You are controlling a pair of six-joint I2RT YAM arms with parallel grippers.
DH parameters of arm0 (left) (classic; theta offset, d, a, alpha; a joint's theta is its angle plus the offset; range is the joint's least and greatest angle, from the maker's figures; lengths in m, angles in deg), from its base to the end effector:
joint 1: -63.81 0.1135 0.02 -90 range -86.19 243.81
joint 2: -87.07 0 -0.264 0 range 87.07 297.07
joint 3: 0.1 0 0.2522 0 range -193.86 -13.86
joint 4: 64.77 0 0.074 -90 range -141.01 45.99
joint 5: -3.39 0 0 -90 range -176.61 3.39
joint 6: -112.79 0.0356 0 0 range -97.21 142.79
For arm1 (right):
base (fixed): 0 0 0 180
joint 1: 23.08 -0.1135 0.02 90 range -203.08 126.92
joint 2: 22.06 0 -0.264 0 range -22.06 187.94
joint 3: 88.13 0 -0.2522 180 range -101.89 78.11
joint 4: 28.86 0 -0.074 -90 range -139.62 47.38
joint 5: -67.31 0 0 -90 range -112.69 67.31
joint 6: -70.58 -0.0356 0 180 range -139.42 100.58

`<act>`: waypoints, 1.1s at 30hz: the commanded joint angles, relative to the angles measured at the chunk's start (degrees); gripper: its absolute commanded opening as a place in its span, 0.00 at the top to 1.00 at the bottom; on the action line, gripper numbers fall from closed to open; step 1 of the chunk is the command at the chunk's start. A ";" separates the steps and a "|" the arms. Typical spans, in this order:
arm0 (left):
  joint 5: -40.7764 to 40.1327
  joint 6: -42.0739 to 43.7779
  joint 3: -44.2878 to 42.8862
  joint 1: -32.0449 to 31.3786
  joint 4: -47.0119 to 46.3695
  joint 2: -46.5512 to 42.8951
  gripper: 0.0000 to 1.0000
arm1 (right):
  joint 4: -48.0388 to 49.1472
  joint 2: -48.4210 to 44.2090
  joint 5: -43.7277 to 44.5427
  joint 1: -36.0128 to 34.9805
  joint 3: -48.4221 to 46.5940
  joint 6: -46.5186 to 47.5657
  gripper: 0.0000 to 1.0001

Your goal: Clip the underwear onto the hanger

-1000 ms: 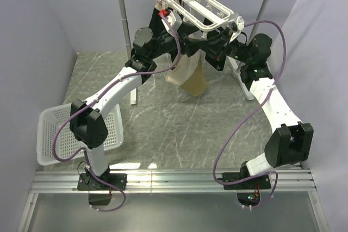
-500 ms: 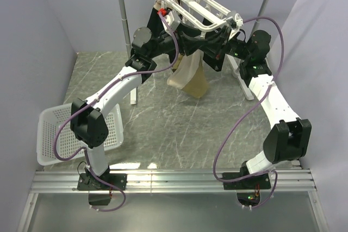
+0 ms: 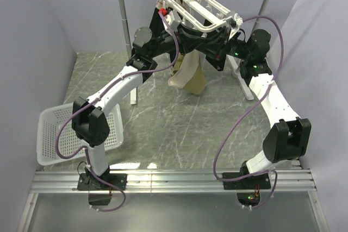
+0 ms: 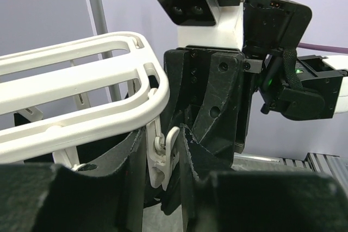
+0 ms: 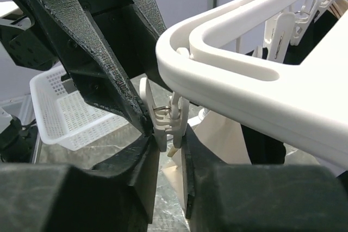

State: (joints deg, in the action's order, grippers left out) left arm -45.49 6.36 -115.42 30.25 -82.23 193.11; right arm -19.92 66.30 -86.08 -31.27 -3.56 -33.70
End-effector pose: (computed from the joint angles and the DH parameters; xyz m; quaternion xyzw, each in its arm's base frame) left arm 0.3469 -0.2583 0.4533 0.3688 0.4410 -0.5038 0.6447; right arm 0.3411 0.0812 0.4332 -0.3918 0.5336 0.4425 0.6049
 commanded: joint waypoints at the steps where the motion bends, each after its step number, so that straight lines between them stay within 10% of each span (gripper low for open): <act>1: 0.63 -1.59 -3.38 -0.45 -0.86 0.39 0.99 | -0.28 -0.11 -0.33 0.98 -3.06 -1.10 0.72; 4: -2.36 -2.21 -2.68 -0.36 -1.64 0.05 1.00 | -2.64 -1.25 2.21 1.24 -2.80 0.04 0.52; 10: -10.43 -1.86 -0.58 -1.77 -1.91 -1.44 1.00 | -0.47 -6.52 11.35 1.07 2.20 1.28 0.44; 29: -31.28 0.08 2.42 -8.27 2.65 -4.26 1.00 | -5.83 -11.98 32.19 -6.40 6.87 22.19 0.47; 33: -31.81 0.96 2.33 -8.89 4.15 -4.26 1.00 | -5.21 -12.16 32.63 -6.40 6.87 23.16 0.68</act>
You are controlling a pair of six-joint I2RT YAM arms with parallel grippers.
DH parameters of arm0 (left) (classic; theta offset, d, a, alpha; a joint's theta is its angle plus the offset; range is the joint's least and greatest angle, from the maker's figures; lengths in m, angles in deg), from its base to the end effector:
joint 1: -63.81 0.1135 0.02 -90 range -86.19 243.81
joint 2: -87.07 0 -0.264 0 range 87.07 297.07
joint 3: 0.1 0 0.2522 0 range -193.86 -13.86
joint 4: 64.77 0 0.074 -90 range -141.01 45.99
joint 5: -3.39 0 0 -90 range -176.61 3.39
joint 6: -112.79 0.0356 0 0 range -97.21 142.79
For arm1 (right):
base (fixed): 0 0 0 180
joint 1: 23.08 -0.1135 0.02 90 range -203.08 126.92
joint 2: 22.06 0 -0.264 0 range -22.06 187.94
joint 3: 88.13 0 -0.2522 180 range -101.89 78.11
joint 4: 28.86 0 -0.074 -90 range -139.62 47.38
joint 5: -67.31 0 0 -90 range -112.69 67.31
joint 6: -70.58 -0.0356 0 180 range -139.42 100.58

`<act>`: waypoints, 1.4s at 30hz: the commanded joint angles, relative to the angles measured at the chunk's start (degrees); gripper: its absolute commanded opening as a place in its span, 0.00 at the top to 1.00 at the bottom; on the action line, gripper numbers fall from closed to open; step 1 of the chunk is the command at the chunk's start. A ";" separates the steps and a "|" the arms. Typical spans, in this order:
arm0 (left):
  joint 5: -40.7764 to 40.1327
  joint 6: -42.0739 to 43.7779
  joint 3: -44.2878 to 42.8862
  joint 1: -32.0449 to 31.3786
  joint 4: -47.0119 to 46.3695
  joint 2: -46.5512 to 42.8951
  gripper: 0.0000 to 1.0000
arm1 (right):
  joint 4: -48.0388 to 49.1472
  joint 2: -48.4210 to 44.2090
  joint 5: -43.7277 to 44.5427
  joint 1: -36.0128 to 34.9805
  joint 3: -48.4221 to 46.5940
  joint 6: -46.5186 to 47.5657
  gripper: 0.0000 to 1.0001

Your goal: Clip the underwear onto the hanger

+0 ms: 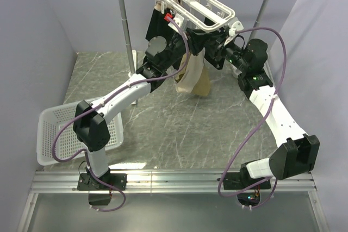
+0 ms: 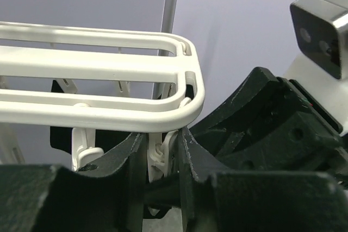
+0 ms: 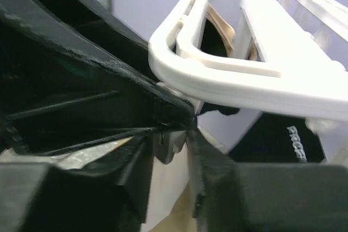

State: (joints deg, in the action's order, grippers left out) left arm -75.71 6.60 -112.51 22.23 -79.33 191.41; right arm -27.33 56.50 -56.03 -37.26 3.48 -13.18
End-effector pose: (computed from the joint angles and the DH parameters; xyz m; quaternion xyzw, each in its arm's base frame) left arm 0.3214 -0.2942 0.4466 0.1984 0.5213 -0.4463 0.6998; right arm 0.3034 0.0968 0.4357 -0.3260 0.5581 0.2326 0.7267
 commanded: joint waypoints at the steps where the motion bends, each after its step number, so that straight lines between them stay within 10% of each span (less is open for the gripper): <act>1: -1.58 0.72 -0.66 -0.78 1.42 -2.64 0.99 | 2.46 -2.28 2.67 -0.50 -0.16 2.81 0.72; 20: 7.03 -8.59 -1.02 4.14 2.21 -5.28 0.38 | 2.37 1.41 -12.44 5.30 -4.30 -10.01 1.00; 42: 11.34 -18.00 -6.29 5.46 5.99 -0.54 0.31 | 3.87 1.24 -17.37 5.39 -3.77 -12.83 1.00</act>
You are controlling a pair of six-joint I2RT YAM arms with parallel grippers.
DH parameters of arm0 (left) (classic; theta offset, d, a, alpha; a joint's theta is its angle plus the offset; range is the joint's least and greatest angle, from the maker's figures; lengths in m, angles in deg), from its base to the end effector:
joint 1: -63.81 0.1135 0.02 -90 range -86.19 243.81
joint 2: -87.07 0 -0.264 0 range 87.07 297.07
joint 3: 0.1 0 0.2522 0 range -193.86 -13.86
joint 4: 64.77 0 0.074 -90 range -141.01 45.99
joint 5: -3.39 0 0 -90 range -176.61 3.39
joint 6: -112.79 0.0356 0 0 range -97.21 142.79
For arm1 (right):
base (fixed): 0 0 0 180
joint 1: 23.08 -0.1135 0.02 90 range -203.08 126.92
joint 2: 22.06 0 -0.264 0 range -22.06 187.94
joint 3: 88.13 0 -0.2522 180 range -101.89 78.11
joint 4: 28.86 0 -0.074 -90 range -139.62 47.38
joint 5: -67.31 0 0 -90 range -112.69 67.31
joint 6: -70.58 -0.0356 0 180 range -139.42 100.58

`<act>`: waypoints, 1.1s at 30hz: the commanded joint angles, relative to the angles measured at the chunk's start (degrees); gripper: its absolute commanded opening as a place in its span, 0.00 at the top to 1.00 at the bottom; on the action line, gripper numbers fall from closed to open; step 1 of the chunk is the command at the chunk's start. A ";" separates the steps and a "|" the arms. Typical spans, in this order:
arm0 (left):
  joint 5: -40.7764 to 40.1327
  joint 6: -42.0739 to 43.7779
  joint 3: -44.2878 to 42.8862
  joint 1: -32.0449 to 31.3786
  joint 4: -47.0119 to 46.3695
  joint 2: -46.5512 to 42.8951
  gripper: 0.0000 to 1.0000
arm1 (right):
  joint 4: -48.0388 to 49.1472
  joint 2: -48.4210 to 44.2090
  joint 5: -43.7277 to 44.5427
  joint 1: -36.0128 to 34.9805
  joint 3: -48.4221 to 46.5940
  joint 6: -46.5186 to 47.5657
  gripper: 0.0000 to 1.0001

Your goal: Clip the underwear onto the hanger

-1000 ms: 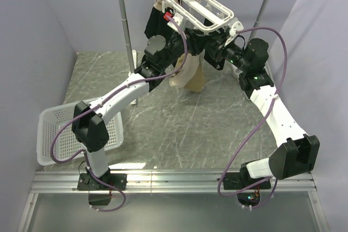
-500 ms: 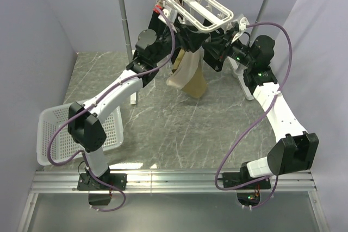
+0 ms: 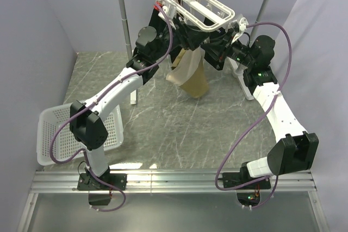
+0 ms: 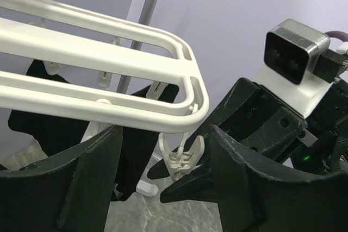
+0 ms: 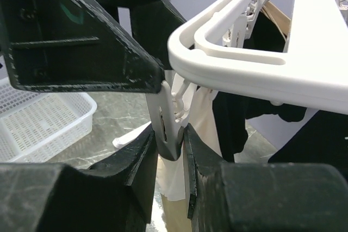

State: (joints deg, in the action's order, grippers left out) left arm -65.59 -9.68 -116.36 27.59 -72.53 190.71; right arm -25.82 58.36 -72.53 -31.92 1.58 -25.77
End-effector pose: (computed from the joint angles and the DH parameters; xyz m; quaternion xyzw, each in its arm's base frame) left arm 0.3385 -0.2637 0.4625 0.1680 0.5561 -0.5414 0.6078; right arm 0.3111 0.0759 0.4387 -0.3417 0.5578 0.3540 0.6684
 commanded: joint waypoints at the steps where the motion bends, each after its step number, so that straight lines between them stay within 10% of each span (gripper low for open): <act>1: 1.83 -1.89 -2.36 0.10 -0.89 0.08 0.31 | 2.28 -0.53 -0.78 0.05 -1.95 -0.33 1.00; 33: 4.65 -4.80 -3.59 -0.60 -2.74 2.19 0.53 | 0.25 -1.23 -0.87 -0.39 -1.78 1.69 1.00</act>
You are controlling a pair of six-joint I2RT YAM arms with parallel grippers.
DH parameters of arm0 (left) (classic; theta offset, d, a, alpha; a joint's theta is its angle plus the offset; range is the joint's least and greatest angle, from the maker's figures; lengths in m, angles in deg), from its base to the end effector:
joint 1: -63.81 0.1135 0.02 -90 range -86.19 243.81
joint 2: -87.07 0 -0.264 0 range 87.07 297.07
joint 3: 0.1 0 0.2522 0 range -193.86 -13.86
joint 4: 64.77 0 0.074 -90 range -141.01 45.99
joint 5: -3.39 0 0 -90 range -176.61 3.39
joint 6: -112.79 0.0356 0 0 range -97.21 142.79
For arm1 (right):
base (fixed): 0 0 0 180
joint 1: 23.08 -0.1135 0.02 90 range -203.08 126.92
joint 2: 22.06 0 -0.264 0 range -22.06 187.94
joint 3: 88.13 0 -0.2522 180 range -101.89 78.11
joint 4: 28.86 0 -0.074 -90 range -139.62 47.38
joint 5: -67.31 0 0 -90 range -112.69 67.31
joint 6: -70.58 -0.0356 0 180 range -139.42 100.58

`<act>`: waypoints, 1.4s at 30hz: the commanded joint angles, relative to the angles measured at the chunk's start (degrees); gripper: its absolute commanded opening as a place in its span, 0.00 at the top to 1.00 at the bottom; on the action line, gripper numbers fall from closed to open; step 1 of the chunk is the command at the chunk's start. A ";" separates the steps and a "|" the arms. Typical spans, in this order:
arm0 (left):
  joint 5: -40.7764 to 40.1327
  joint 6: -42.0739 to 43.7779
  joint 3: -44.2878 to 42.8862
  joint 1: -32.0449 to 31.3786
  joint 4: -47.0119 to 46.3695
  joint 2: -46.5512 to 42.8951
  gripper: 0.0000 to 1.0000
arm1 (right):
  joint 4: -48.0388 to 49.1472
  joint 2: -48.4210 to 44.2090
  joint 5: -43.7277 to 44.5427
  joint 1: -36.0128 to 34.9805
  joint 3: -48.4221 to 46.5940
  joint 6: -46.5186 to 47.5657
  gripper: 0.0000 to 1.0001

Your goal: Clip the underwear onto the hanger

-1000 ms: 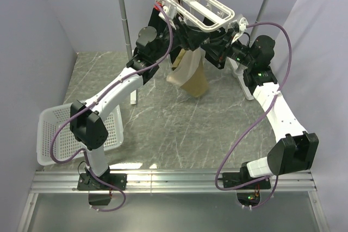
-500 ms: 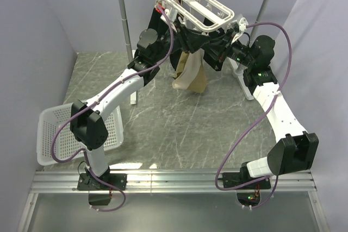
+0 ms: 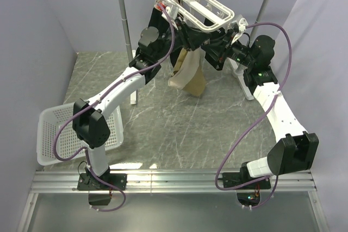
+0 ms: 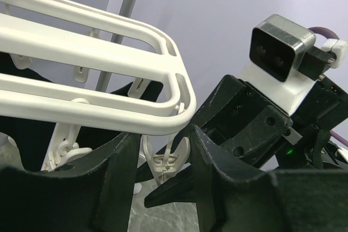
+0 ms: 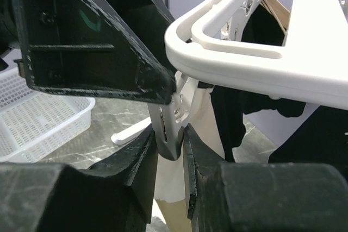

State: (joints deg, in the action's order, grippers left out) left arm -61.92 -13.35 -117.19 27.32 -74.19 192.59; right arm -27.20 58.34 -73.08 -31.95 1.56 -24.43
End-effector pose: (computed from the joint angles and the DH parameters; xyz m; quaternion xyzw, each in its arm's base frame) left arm 0.3425 -0.2718 0.4565 0.1779 0.5528 -0.5743 0.5769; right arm 0.3111 0.0763 0.4366 -0.3489 0.5607 0.3519 0.6634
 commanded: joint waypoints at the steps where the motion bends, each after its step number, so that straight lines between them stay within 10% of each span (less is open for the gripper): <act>1: 0.89 -1.13 -2.84 -0.42 -0.99 0.39 0.53 | 1.80 -1.21 -0.32 -0.37 -1.58 0.27 1.00; 8: 2.12 -1.74 -2.05 -0.60 -0.99 0.22 0.48 | 1.72 -1.30 -0.06 -0.28 -1.58 0.18 1.00; 18: 1.94 -1.13 -3.19 -0.69 -0.73 0.57 0.86 | 0.75 -1.30 0.29 -0.45 -1.67 1.06 1.00; 24: 0.80 -0.78 -2.49 -0.69 -0.82 0.13 1.00 | -0.65 -2.17 2.57 -0.37 -1.06 1.41 0.47; 28: 0.10 -0.07 -2.93 -0.60 -0.46 0.04 1.00 | -3.90 -3.93 4.16 0.51 0.26 3.69 0.37; 42: -0.96 -0.51 -2.76 -0.78 -0.29 0.13 1.00 | 9.88 -21.16 27.08 -7.21 37.51 13.54 0.40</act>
State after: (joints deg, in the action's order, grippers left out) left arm -61.84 -14.07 -117.50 26.91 -72.92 193.09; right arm -25.65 39.67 -56.77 -35.86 34.13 -15.10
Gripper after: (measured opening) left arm 0.067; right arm 0.606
